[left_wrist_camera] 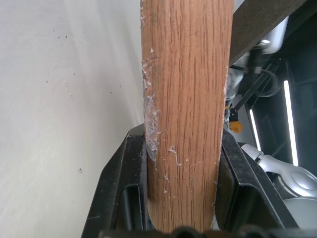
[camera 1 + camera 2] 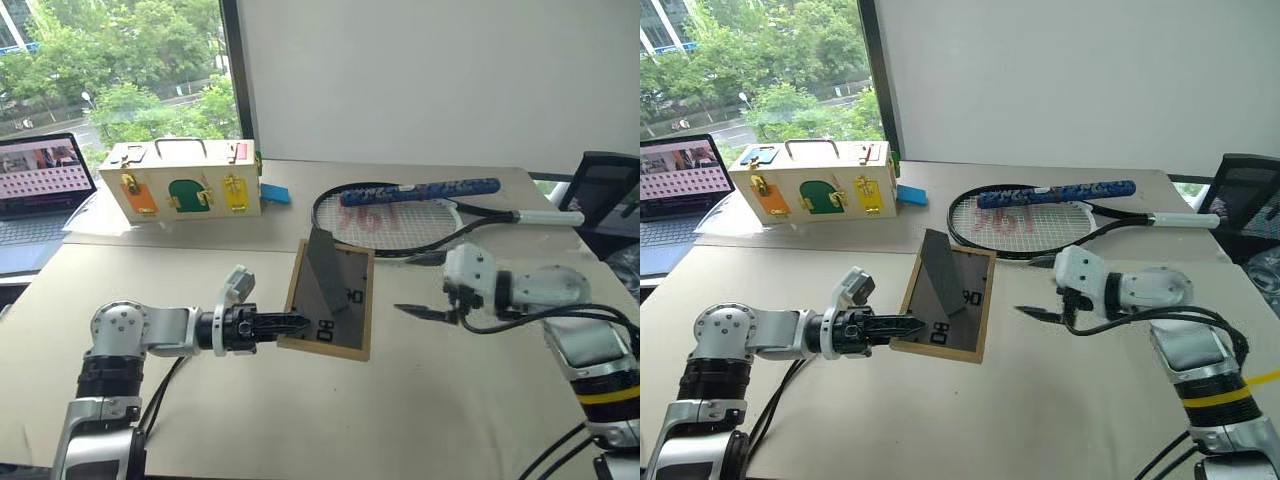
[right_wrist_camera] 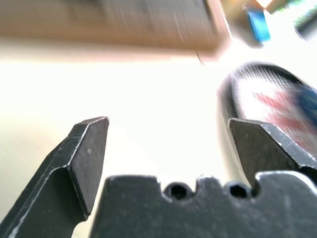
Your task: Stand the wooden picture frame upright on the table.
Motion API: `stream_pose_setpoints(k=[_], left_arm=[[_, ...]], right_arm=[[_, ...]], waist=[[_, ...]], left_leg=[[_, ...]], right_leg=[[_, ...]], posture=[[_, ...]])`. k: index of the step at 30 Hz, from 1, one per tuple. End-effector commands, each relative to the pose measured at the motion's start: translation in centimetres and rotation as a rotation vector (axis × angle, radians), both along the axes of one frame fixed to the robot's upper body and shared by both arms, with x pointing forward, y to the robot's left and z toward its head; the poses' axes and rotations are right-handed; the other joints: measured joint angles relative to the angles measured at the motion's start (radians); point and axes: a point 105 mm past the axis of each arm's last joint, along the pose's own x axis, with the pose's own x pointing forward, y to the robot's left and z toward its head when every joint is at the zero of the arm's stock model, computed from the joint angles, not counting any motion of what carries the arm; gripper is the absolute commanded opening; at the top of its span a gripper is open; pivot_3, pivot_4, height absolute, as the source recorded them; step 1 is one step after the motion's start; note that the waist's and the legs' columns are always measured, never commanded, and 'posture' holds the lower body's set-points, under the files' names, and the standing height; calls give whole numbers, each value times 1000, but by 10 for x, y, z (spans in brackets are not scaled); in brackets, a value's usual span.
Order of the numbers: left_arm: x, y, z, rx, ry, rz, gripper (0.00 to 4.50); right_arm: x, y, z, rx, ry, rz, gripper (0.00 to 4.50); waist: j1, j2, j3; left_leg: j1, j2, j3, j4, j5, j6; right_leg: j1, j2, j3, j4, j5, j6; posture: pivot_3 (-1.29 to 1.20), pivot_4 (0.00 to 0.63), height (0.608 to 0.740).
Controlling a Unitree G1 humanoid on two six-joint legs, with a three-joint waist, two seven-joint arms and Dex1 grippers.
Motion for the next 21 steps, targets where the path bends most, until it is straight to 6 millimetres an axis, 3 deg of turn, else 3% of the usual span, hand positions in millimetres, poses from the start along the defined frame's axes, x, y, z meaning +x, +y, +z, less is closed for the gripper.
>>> stream_pose_setpoints(k=[1,8,15,18,21], left_arm=[[0,-2,17,-53,-44,-30,1141],[1,-10,15,-44,-41,-56,1141],[-1,-12,15,-32,-49,-70,1141],[-1,-15,6,78,-139,-40,1141],[-4,-16,3,83,-158,-40,1141]], right_arm=[[-3,20,18,-158,-464,168,4480],[-15,71,25,-87,-821,343,4480],[-19,89,42,1,-977,375,4480],[-19,91,42,34,-956,387,3808],[-19,90,44,45,-954,385,2813]], waist=[[-6,0,0],[-12,0,0],[-5,0,0],[-5,0,0],[-6,0,0]], left_leg=[[0,0,0,0,0,0],[0,0,0,-1,1,-2],[0,0,-1,0,2,-2],[1,0,-1,0,2,-2],[1,0,-1,0,2,-2]], right_leg=[[0,0,0,0,0,0],[0,0,0,2,0,-1],[1,0,0,2,0,-1],[3,0,-1,2,0,-1],[3,0,-1,2,0,-1]], posture=[[0,150,739],[0,150,739],[0,150,739],[0,150,739],[0,150,739]])
